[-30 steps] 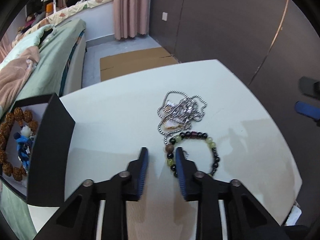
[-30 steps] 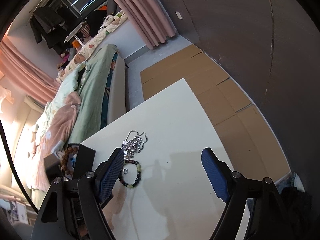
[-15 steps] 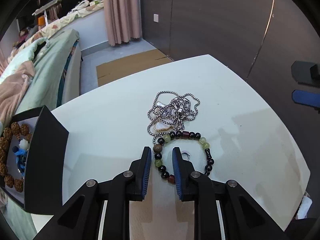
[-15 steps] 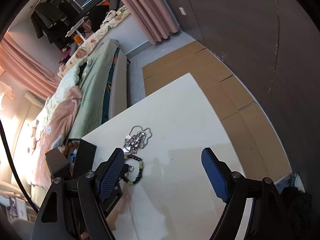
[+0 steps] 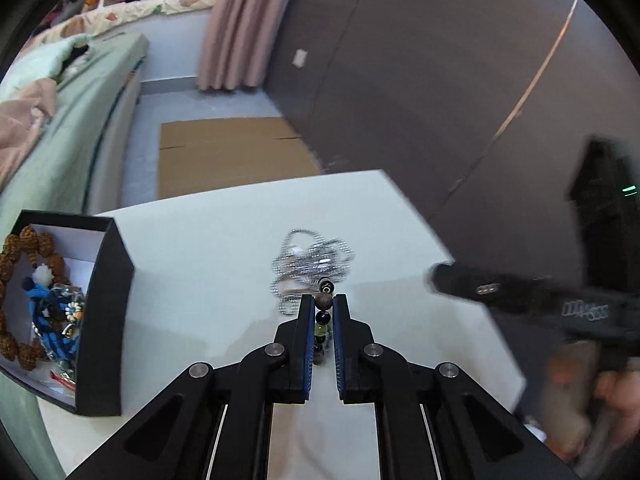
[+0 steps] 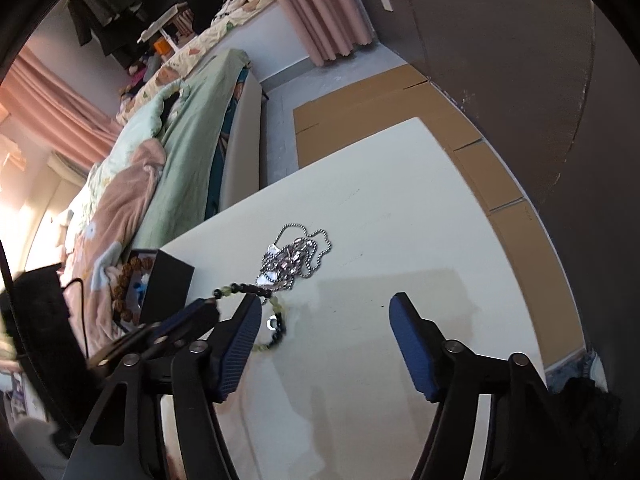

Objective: Organize jewelry
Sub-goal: 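Grasp the dark green-and-black bead bracelet with the left gripper and lift, then carry the bead bracelet to the box left while right grasps the silver ring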

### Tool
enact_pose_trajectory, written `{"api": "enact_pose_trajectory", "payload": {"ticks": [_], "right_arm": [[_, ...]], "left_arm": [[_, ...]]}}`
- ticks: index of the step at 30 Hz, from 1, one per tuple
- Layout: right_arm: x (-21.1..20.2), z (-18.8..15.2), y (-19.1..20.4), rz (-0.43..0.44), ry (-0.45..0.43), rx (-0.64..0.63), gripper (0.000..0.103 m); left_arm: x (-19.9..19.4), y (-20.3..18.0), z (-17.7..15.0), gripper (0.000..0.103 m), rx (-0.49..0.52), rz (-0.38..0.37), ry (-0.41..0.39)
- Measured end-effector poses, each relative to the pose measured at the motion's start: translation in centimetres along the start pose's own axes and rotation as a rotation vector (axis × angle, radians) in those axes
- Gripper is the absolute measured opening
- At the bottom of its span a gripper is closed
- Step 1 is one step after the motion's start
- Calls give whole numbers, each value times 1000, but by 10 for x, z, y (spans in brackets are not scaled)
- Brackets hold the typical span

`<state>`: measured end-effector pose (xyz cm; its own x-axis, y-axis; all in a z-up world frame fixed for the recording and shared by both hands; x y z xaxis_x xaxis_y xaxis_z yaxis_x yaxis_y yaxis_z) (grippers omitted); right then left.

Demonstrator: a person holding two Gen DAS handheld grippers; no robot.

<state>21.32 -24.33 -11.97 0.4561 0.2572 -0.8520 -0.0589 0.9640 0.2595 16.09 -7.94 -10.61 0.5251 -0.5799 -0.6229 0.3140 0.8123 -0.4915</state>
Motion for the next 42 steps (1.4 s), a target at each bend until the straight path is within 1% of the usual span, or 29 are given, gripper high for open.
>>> {"api": "enact_pose_trajectory", "payload": {"ticks": [3,6,7,8,9,12,15,17,21,23,26,28,32,34,36,40,42], "right_arm": [[5,-1,4,-10,13,-9,62],[10,-2,9,-16,28,-17,59],[12,-3,12,-17,33,-20,56],[14,-3,15,-13,41,-26,52],[16,-4,18,-11,48,-33,51],[23,-8,31,-10,68,-62,49],[30,-10,45,0,89,-86,44],[39,-12,56,-5,114,-101,37],[53,-15,69,-11,155,-110,35],[57,-17,73,11,174,-95,34],[61,-19,80,-26,170,-112,34],[64,-21,83,-36,176,-119,33],[69,-24,92,-99,168,-165,25],[69,-26,98,-150,149,-199,20],[68,-26,102,-184,135,-223,19],[67,-26,106,-209,122,-242,19],[68,-24,105,-219,116,-249,14]], "left_arm": [[-10,-9,3,8,3,-36,-19],[-27,-9,7,8,0,-42,-55],[-31,-8,8,8,-2,-41,-63],[-36,-7,11,8,-6,-37,-72],[-42,-3,13,8,-12,-30,-86],[-54,7,16,8,-33,-5,-112],[-68,19,19,8,-57,9,-138],[-75,24,21,8,-59,17,-151],[-86,37,23,8,-93,24,-172],[-92,42,23,8,-102,28,-182],[-104,47,22,8,-107,33,-199],[-110,51,22,8,-115,33,-211],[-121,57,23,8,-129,36,-233],[-126,61,22,8,-134,44,-242],[-130,64,22,8,-141,51,-253],[-131,72,23,8,-158,62,-255],[-128,77,22,9,-179,67,-251]]}}
Point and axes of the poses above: each gripper's, at about its wrist camera, not at the fingertips, and x roughly the way its jaws point, y to its left, z to its top, the point moved 2 cm from there along x, roughly the way its jaws point, and after that the axes turned 12 degrees about -z, right-handed, at the moved point
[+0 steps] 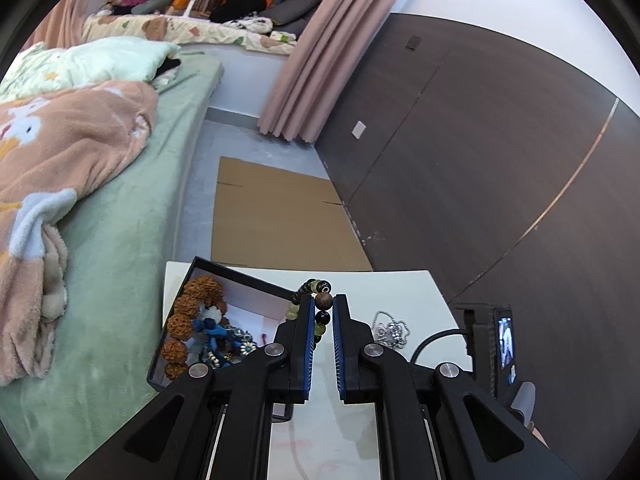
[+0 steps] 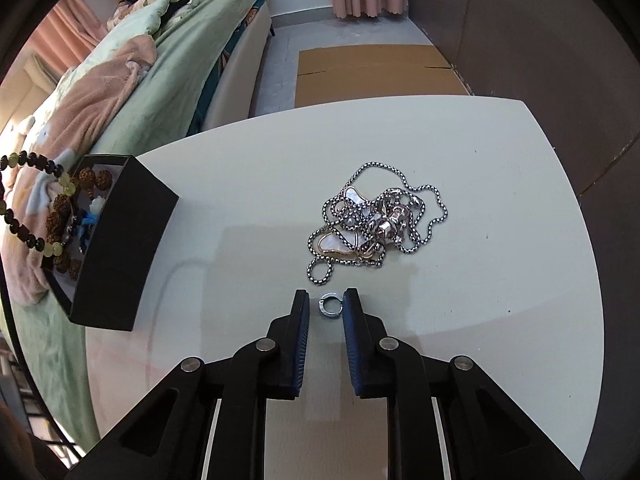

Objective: Organize jewelry
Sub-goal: 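Carry the bead bracelet to the box left while right grasps the silver ring, then carry the small silver ring into the black box with the right gripper and release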

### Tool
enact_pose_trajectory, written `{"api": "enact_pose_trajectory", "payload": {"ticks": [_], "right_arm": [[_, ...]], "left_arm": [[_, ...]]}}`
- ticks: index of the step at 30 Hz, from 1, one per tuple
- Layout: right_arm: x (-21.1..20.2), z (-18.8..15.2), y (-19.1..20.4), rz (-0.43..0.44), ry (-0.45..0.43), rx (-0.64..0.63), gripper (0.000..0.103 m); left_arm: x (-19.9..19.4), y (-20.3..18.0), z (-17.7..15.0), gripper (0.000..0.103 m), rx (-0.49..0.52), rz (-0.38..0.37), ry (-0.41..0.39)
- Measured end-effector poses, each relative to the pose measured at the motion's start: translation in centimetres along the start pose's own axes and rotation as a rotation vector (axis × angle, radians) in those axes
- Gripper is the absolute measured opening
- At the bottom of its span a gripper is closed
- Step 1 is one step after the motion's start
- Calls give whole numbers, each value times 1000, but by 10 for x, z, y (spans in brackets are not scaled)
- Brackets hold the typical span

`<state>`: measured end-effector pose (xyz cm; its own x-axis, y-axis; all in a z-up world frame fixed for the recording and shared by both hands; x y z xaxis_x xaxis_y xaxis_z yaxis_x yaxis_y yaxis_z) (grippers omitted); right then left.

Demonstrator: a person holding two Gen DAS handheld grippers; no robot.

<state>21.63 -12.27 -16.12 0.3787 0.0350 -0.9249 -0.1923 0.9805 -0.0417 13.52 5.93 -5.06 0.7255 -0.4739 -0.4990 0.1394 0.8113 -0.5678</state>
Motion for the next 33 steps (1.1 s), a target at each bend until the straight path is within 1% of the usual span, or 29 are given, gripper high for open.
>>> {"api": "enact_pose_trajectory", "payload": {"ticks": [1,3,5,6,9,10,11,12,13,14,15,17,19,21,22,25,27,30,33], "right_arm": [[0,0,-1,-1,-3,-1,13],[0,1,-3,13,-4,11,12],[-6,2,-7,26,-20,31,12],[-9,4,-8,40,-32,40,12],[-22,8,-9,108,-68,72,12],[-24,9,-9,127,-76,79,12],[-28,10,-10,156,-86,92,12],[-30,11,-9,187,-95,101,12],[-32,13,-7,218,-98,110,12],[-34,14,-7,254,-99,120,12],[-35,15,-5,282,-99,126,12],[-36,16,-3,316,-97,139,12],[-36,17,2,331,-99,145,12],[-38,17,6,327,-103,142,12],[-39,17,8,302,-105,130,12],[-35,17,9,323,-86,143,12],[-36,18,9,334,-91,147,12],[-42,18,11,408,-108,154,12],[-49,20,27,474,-129,143,12]], "left_arm": [[2,2,0,9,-9,2,6],[9,11,0,9,-46,14,43],[18,20,-2,9,-90,40,99],[20,23,-3,9,-92,51,108],[15,26,-3,10,-68,110,79],[12,26,-2,11,-61,118,69],[10,27,-1,17,-58,123,61],[8,28,-1,37,-60,128,58],[7,29,-1,54,-64,130,56],[6,32,-1,88,-74,130,50],[4,33,0,102,-83,129,37],[0,33,2,102,-88,128,16],[-3,32,4,102,-79,132,8],[-6,34,6,102,-78,139,3],[-7,34,6,102,-80,138,3],[-10,37,8,102,-85,132,0],[-13,38,10,102,-82,135,-10],[-20,40,11,103,-88,143,-36],[-25,43,13,103,-94,152,-51]]}}
Point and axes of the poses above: each gripper's, at about its wrist camera, not at the fingertips, and x roughly the way its jaws point, y to its left, z to its top, the point moved 2 cm from there along x, roughly the way its jaws point, and after that the axes turned 12 degrees about -z, right-handed, at the moved point
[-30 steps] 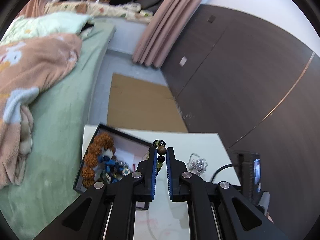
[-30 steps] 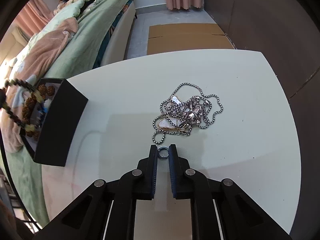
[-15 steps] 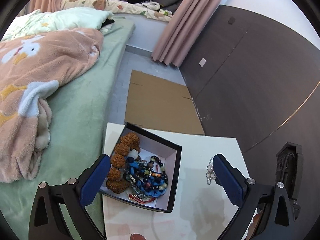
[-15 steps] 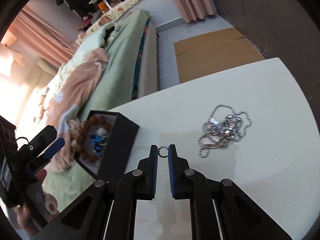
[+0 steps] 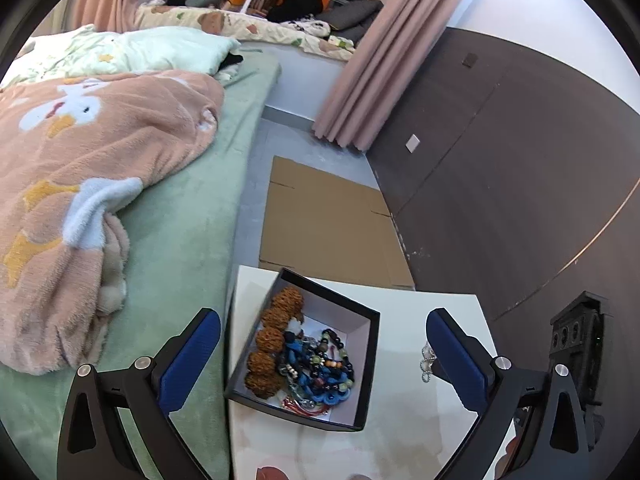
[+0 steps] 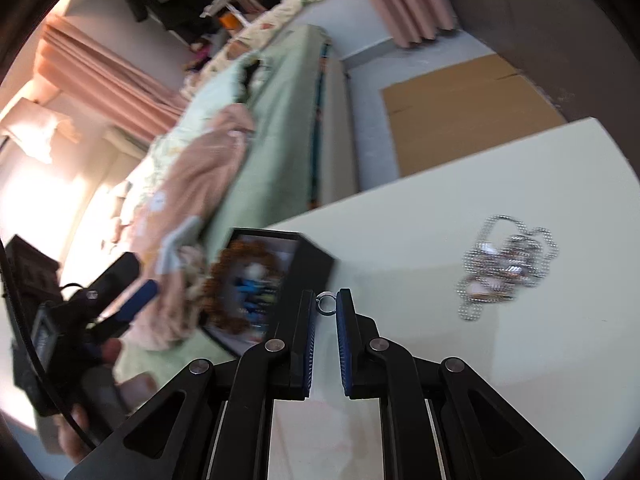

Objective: Organize jewelry
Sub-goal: 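Carry the small silver ring into the black box with the right gripper and release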

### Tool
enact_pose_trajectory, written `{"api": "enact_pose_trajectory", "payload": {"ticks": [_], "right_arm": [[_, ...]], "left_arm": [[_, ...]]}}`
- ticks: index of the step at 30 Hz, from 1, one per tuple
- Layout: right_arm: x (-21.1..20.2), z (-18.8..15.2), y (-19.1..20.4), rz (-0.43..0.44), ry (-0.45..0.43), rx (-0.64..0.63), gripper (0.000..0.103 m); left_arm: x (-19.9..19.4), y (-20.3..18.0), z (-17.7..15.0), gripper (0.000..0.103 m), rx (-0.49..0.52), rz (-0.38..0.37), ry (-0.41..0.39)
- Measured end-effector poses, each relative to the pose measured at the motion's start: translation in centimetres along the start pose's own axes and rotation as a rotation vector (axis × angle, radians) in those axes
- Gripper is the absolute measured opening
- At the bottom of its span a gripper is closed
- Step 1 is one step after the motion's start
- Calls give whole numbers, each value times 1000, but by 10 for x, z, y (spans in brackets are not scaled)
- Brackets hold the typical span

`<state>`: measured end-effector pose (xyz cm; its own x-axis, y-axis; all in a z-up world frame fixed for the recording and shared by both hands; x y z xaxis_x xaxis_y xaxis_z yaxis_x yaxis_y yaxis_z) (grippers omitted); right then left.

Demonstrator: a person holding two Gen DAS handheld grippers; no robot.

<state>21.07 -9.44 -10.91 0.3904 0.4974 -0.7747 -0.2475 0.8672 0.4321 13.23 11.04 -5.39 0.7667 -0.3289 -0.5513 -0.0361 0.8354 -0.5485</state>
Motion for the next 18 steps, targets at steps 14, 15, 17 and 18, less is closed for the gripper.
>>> {"api": "enact_pose_trajectory", "payload": {"ticks": [14,15,17,18], "right_arm": [[19,4,44,196,-45,-7,39],[20,4,43,188,-40,-1,52],[20,4,37,170,-46,21,83],[18,4,34,168,-44,29,84]], "left_arm": [[-9,22,4,103,-58,21,-24],[-10,24,4,103,-63,25,-26],[-11,26,5,103,-68,30,-30],[-12,27,6,103,-70,29,-32]]}}
Point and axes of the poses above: each gripper's, at about its wrist camera, not at the fingertips, and x roughly the way its jaws point, y to its left, z to its top, the point moved 2 cm from there along x, roughly the way its jaws point, and after that the axes turned 12 degrees about -z, right-handed, at the moved point
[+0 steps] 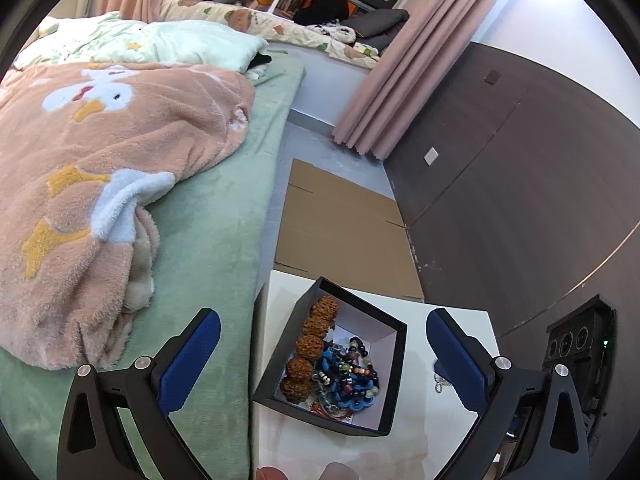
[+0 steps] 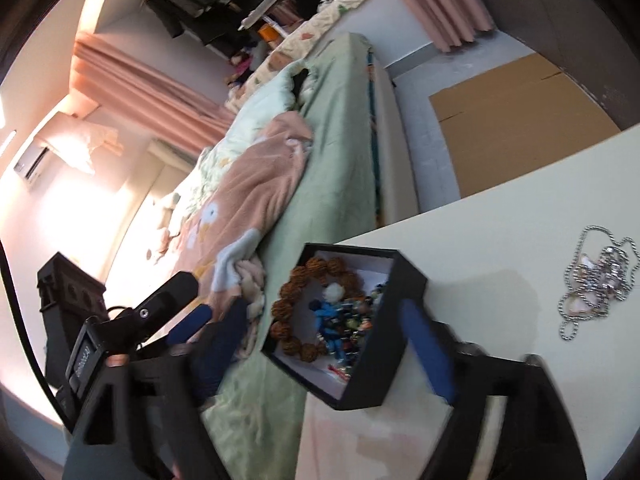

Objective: Organize jewelry
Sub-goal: 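Carry the small silver ring into the black box with the right gripper and release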

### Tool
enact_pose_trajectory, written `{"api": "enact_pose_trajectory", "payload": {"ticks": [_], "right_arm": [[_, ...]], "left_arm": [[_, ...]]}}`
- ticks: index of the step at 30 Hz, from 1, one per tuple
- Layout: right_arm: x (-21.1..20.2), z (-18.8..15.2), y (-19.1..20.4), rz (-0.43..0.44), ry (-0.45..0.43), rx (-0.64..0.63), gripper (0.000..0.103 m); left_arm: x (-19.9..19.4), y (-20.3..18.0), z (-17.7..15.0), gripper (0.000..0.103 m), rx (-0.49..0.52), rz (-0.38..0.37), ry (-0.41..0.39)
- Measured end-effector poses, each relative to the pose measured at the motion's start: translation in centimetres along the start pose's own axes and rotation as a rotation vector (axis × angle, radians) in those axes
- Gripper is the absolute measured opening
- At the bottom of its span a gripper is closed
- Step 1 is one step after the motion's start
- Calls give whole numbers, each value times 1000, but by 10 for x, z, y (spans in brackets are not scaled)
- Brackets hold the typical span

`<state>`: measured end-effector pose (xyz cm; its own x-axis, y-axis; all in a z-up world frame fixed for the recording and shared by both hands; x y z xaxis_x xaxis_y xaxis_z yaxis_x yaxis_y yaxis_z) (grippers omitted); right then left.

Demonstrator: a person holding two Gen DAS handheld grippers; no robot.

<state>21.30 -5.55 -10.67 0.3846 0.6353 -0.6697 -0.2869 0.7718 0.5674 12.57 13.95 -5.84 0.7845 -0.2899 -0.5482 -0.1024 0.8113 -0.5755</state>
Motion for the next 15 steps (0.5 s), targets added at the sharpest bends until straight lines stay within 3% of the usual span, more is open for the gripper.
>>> {"api": "enact_pose_trajectory", "payload": {"ticks": [5,8,15], "right_arm": [[-19,3,-16,-58,-23,15,85],[-30,5,-29,-102,-33,25,97],[-61,12,-71,-229,-57,67,97]], "left_arm": [[2,-4,-1,103,11,-4,4],[6,-11,-5,103,28,-8,18],[21,-36,-14,103,73,-39,36]]}}
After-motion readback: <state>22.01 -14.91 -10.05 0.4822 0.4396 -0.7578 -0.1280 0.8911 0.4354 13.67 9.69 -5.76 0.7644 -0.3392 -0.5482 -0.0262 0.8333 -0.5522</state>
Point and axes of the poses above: each gripper's, at about its wrist camera, not at the fingertips, and x roughly the way its jaws point, y to its left, z to its top, the point moved 2 cm from there along x, roughly the way its jaws point, and after that the axes turned 12 degrees about -z, right-handed, at the moved point
